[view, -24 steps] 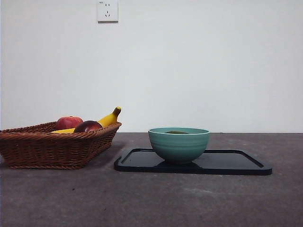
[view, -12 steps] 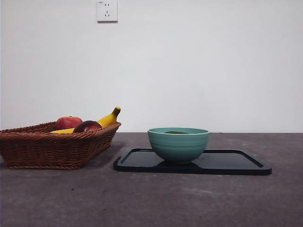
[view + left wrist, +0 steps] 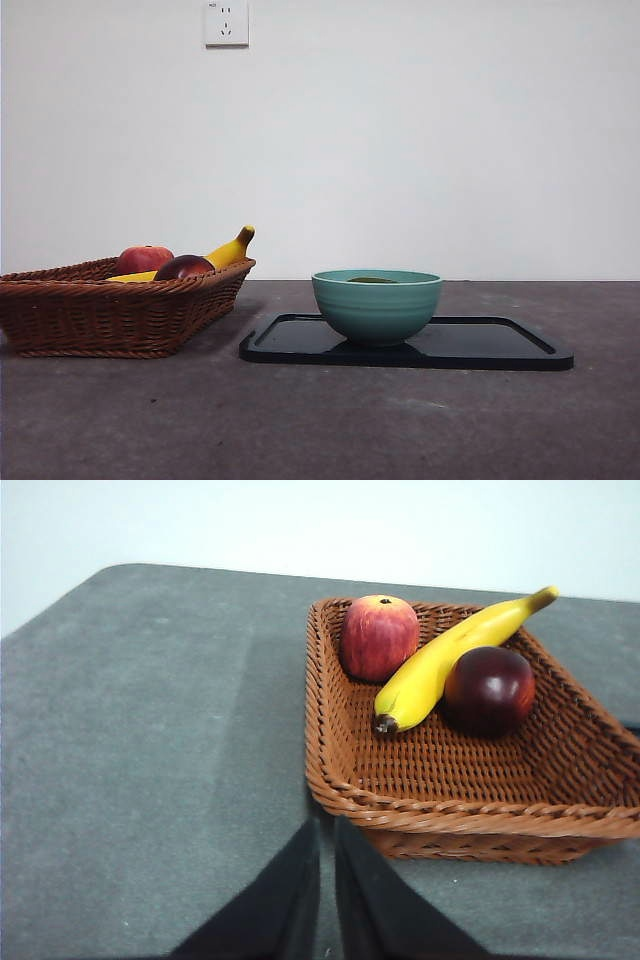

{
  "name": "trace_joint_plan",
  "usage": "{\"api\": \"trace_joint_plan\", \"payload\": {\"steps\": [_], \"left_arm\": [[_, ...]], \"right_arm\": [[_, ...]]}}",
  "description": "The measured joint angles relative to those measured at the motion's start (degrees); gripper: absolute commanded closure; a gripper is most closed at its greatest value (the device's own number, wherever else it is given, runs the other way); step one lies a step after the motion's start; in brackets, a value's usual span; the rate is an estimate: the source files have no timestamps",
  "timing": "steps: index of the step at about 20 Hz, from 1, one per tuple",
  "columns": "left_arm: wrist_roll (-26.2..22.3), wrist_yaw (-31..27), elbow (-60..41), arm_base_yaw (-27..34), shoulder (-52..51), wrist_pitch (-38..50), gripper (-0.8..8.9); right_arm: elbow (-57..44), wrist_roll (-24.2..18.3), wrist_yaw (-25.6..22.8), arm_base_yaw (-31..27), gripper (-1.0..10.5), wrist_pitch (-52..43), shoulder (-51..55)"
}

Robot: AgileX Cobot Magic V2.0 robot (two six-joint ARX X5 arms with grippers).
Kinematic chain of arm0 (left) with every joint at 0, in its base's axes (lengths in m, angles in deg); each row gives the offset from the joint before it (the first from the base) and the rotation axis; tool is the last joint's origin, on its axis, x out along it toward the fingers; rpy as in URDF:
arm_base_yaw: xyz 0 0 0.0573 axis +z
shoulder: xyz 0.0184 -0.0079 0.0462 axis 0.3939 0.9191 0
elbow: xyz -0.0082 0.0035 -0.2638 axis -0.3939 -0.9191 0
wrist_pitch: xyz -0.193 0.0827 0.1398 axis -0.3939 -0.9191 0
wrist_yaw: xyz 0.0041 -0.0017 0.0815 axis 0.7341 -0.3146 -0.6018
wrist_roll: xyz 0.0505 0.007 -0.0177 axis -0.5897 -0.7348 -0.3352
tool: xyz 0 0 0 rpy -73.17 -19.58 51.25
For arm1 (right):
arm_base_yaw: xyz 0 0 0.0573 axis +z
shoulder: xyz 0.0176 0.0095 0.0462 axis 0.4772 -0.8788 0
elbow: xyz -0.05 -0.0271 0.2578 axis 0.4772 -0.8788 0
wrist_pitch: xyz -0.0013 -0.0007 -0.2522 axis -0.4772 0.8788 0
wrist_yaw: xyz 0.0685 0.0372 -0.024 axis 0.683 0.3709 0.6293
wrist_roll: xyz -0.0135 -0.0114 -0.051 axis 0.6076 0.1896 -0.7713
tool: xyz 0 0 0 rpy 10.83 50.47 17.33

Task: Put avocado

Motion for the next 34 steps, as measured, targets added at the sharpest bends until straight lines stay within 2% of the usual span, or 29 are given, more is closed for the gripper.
{"api": "trace_joint_plan", "payload": {"steps": [13, 15, 17, 19, 22, 24, 25, 27, 30, 34], "left_arm": [[-1.25, 0.0, 0.0, 0.0, 0.0, 0.0, 7.89], [-1.25, -0.02, 0.0, 0.0, 0.0, 0.0, 7.89], [-1.25, 0.0, 0.0, 0.0, 0.0, 0.0, 7.89], [-1.25, 0.0, 0.0, 0.0, 0.0, 0.0, 7.89], [-1.25, 0.0, 0.0, 0.0, 0.0, 0.0, 7.89], [-1.25, 0.0, 0.0, 0.0, 0.0, 0.0, 7.89], [-1.25, -0.02, 0.0, 0.0, 0.0, 0.0, 7.89], [-1.25, 0.0, 0.0, 0.0, 0.0, 0.0, 7.89], [-1.25, 0.0, 0.0, 0.0, 0.0, 0.0, 7.89], [-1.25, 0.0, 0.0, 0.0, 0.0, 0.0, 7.89]], "right_arm": [[0.0, 0.0, 0.0, 0.0, 9.3, -0.02, 0.0], [0.02, -1.11, -1.92, -0.55, 9.3, -0.11, 0.52], [-0.57, -2.43, -2.29, -4.52, 9.3, -1.6, 2.4], [-5.77, -4.79, -2.56, -10.97, 9.3, -11.02, 6.23], [-21.75, -8.2, -2.49, -21.88, 9.3, -34.82, 12.48], [-32.5, -9.03, -2.49, -28.2, 9.3, -48.92, 17.77], [-36.48, -9.25, -2.49, -30.62, 9.3, -52.92, 20.24], [-42.8, -9.77, -2.51, -35.3, 9.3, -54.38, 25.03], [-47.1, -10.03, -1.88, -38.16, 9.3, -53.79, 27.43], [-51.39, -12.2, 1.57, -40.76, 9.3, -53.62, 29.97]]}}
